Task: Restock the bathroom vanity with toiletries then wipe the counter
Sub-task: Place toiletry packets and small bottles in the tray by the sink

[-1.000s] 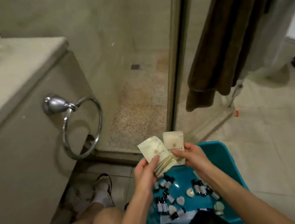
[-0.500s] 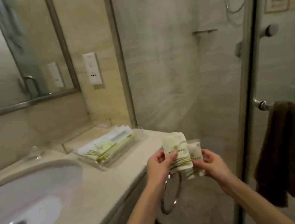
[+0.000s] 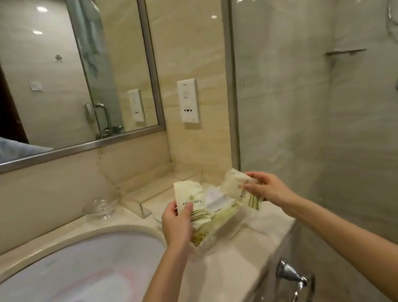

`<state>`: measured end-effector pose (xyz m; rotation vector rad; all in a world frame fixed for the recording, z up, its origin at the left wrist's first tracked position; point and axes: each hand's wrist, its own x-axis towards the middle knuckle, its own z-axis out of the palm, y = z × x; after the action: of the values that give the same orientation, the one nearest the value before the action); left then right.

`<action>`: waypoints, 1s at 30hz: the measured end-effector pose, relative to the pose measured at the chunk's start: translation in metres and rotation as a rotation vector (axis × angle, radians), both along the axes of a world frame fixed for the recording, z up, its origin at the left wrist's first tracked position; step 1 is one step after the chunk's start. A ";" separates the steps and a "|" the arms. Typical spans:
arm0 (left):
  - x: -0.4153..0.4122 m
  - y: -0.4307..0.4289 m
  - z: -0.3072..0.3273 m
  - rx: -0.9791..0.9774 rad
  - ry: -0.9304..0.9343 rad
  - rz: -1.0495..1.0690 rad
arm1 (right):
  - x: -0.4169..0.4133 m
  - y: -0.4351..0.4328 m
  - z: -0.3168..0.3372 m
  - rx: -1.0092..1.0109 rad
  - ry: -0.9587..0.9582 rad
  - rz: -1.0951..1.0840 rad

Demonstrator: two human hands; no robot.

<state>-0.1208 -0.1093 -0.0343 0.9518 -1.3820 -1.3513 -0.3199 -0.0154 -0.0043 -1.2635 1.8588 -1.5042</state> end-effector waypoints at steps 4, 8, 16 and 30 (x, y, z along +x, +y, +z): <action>-0.008 -0.025 -0.012 -0.121 -0.131 0.027 | -0.026 -0.040 0.011 0.089 0.037 0.038; -0.011 -0.031 -0.027 -0.256 -0.266 0.032 | -0.040 -0.072 0.018 0.181 0.063 0.011; -0.013 -0.038 -0.031 -0.388 -0.492 0.084 | -0.039 -0.109 -0.024 0.392 -0.021 0.046; -0.015 -0.035 -0.027 -0.408 -0.579 0.100 | -0.013 -0.123 -0.050 0.314 0.121 -0.230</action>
<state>-0.1356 -0.1440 -0.0617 1.1548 -1.9195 -0.6893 -0.3326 -0.1384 -0.0539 -1.0414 2.2789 -1.1986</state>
